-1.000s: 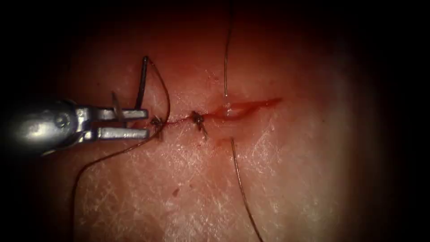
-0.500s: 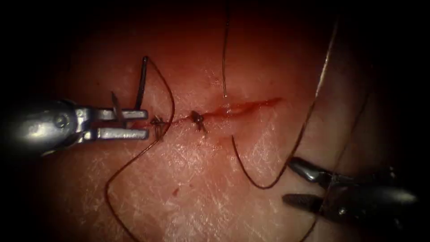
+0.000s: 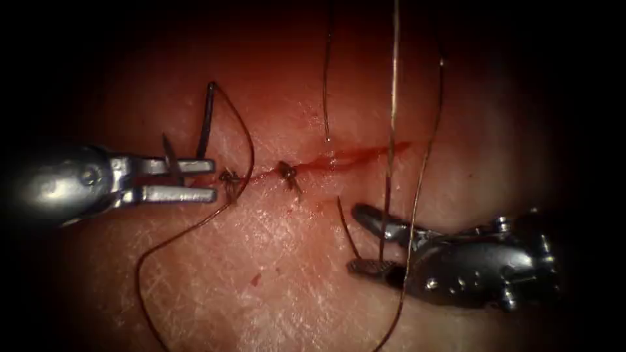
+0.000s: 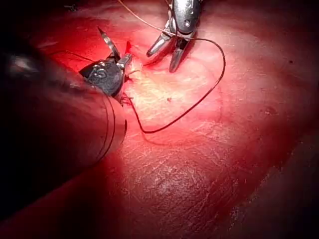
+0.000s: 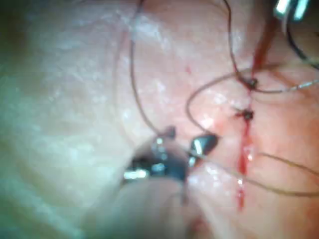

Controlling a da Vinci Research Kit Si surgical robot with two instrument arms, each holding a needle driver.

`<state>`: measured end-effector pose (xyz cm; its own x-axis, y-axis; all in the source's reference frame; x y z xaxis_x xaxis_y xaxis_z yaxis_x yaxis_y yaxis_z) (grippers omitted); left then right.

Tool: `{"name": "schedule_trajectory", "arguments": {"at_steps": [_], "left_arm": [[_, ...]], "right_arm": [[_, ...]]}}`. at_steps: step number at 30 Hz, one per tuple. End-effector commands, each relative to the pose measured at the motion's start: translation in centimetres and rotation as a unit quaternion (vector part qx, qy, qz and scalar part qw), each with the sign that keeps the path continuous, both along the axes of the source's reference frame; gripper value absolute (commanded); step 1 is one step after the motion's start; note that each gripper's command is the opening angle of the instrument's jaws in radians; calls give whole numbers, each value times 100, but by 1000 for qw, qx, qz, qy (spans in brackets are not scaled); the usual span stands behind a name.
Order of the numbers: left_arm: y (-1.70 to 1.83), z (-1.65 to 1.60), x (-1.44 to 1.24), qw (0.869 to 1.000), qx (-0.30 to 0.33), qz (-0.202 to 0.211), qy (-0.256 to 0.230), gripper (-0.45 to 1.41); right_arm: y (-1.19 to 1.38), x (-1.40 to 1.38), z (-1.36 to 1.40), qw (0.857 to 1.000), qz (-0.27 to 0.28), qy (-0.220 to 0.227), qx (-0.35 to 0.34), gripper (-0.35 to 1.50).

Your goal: Wound Closure

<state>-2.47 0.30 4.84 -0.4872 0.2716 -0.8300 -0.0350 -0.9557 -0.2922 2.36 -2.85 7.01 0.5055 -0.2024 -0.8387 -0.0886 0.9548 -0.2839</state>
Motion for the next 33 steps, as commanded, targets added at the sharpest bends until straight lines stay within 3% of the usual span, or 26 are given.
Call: {"name": "schedule_trajectory", "arguments": {"at_steps": [1,5,10,12,13,14,33], "left_arm": [[-2,7,-5,1000,0,1,-1,-45],[-2,7,-5,1000,0,1,-1,-45],[-2,7,-6,1000,0,0,-1,-45],[-2,8,-6,1000,0,0,0,-45],[-2,8,-6,1000,0,1,1,-45],[-2,8,-6,1000,0,1,0,-45],[-3,8,-6,1000,0,1,1,-45]], "right_arm": [[-5,15,5,1000,-3,2,-2,113],[-5,17,4,1000,-4,5,-9,101],[-2,15,0,1000,-7,4,-12,64],[-2,15,-1,1000,-10,3,-16,27],[-3,14,-2,1000,-10,4,-17,-18],[-4,13,-3,1000,-15,6,-15,-35],[-37,-45,-30,999,-34,-7,-12,-35]]}}
